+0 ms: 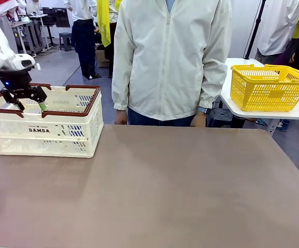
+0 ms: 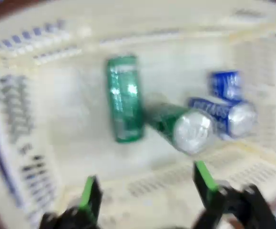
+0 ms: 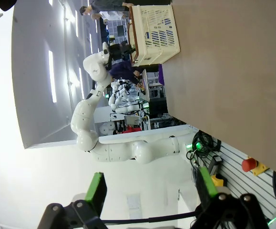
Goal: Place the drinks into the Shopping basket.
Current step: Pick up one drink and place it into the Shopping basket.
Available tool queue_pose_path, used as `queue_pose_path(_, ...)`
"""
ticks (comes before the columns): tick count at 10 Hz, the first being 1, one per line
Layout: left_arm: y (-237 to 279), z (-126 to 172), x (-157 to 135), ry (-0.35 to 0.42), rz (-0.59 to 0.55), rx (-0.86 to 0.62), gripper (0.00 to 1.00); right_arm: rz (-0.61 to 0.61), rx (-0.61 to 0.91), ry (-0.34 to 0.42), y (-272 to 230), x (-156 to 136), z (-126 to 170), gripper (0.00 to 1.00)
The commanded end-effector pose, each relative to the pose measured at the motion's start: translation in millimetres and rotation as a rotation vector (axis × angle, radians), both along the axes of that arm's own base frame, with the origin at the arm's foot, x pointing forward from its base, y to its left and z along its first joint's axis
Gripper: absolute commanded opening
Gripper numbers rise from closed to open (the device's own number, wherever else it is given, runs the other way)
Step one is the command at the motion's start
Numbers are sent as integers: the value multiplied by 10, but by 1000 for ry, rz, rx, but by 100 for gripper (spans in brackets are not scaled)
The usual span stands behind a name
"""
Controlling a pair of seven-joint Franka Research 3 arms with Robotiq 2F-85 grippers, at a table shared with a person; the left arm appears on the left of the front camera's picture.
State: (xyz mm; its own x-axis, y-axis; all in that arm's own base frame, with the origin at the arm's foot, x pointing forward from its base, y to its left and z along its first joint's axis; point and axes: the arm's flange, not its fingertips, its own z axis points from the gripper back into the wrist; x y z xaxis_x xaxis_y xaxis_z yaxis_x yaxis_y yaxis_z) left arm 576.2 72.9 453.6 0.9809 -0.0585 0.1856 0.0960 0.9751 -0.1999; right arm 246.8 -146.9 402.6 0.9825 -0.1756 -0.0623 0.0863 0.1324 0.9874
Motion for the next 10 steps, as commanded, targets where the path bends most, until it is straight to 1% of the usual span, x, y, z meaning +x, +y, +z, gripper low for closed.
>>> queue_pose_path(1,238,492,-354,65,-5,-330,100,2,0,12,-2,0,67,100)
queue_pose_path(2,310,621,-589,80,-1,-486,100,2,0,12,-2,0,67,100)
queue_pose_path(3,400,681,-842,89,-43,-632,100,2,0,12,-2,0,67,100)
queue_pose_path(5,583,703,-1276,22,-73,-876,100,2,0,12,-2,0,67,100)
queue_pose_path(6,709,624,-1471,5,-63,-944,100,2,0,12,-2,0,67,100)
queue_pose_path(8,975,310,-1849,-1,-54,-1014,100,2,0,12,-2,0,67,100)
queue_pose_path(9,1062,189,-1948,-11,-40,-1023,100,2,0,12,-2,0,67,100)
queue_pose_path(10,1129,107,-1970,-3,-87,-1032,100,2,0,12,-2,0,67,100)
